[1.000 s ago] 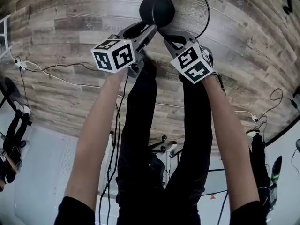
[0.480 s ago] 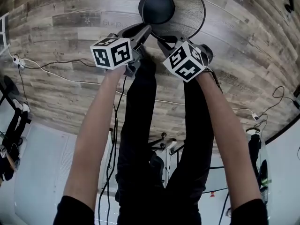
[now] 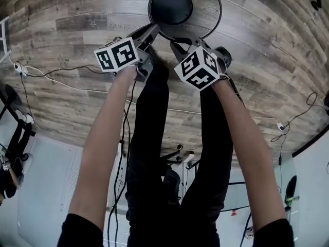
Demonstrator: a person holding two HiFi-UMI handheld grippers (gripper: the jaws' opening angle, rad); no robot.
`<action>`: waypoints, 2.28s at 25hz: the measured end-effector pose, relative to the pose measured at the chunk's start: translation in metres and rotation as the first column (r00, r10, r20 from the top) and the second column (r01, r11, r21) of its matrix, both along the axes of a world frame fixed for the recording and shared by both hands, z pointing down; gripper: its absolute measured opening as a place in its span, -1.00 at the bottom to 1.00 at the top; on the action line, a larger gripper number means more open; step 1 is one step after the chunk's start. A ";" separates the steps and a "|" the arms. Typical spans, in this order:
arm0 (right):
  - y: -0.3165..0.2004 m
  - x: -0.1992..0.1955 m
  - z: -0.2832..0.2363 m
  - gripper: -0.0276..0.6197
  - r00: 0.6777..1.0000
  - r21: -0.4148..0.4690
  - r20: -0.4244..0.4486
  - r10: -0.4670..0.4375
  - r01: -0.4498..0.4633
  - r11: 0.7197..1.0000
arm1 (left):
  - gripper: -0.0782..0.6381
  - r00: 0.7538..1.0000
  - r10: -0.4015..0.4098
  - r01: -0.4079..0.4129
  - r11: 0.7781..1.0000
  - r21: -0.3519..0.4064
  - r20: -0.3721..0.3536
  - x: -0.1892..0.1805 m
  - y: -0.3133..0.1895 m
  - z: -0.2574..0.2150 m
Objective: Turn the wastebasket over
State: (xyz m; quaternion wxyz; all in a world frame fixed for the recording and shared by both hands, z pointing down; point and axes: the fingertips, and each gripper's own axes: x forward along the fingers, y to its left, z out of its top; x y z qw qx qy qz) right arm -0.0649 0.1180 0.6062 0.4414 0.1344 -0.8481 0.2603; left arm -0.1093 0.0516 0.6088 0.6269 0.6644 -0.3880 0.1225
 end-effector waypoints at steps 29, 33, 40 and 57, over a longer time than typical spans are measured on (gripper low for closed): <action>-0.022 0.073 -0.045 -0.74 0.991 0.035 -0.050 0.122 -0.120 0.992 | -0.60 0.943 0.102 -0.054 0.986 -0.155 0.316 -0.033 0.000 0.032; -0.035 0.081 -0.074 -0.74 0.990 0.066 -0.063 0.127 -0.123 0.990 | -0.61 0.942 0.053 -0.013 0.992 -0.124 0.331 -0.043 -0.001 0.003; -0.054 0.095 -0.166 -0.74 0.987 0.099 -0.052 0.153 -0.148 0.984 | -0.67 0.942 0.111 -0.117 0.993 0.000 0.317 -0.024 -0.014 -0.112; -0.116 0.092 -0.422 -0.78 0.938 0.276 0.137 0.319 -0.345 0.897 | -0.73 0.992 -0.045 -0.005 0.915 0.402 0.115 -0.005 -0.066 -0.437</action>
